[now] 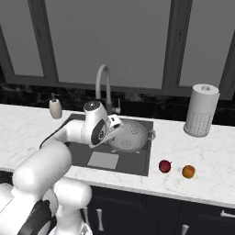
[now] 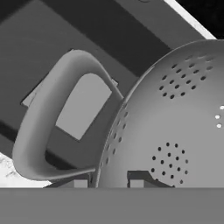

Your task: Put the colander in the sink, put the peach, pear in the colander, and turn on the sink faucet and pour water over the colander.

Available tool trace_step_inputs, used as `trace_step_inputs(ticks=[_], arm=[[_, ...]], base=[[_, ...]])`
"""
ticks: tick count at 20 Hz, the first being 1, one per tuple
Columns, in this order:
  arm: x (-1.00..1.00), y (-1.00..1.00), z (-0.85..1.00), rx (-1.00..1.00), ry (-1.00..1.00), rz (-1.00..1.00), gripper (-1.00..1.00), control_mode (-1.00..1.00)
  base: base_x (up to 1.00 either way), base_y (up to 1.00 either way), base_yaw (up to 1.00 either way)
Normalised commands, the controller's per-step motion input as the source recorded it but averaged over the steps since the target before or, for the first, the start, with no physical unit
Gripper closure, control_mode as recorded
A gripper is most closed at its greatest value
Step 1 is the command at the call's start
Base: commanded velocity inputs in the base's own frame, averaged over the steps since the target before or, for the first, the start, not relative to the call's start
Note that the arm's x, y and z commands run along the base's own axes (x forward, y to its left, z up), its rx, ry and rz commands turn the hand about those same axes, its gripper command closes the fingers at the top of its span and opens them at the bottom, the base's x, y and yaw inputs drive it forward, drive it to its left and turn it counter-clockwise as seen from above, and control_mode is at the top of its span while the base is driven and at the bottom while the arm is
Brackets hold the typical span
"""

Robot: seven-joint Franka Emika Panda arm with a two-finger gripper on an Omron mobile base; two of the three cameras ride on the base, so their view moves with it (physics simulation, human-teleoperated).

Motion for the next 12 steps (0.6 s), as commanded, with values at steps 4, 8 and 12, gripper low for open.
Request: trace_step_inputs(ticks=[4,8,12], arm=[[0.05,0.99,0.00,0.00,0.10,0.12,1.00,-1.00],[0.07,0.99,-0.03,0.00,0.16,0.06,1.00,-1.00],[0.14,0.74,-0.12,0.00,0.15,0.00,1.00,-1.00]], base=[[0.00,0.00,0.00],[0.00,0.00,0.00],[0.00,0.00,0.00]])
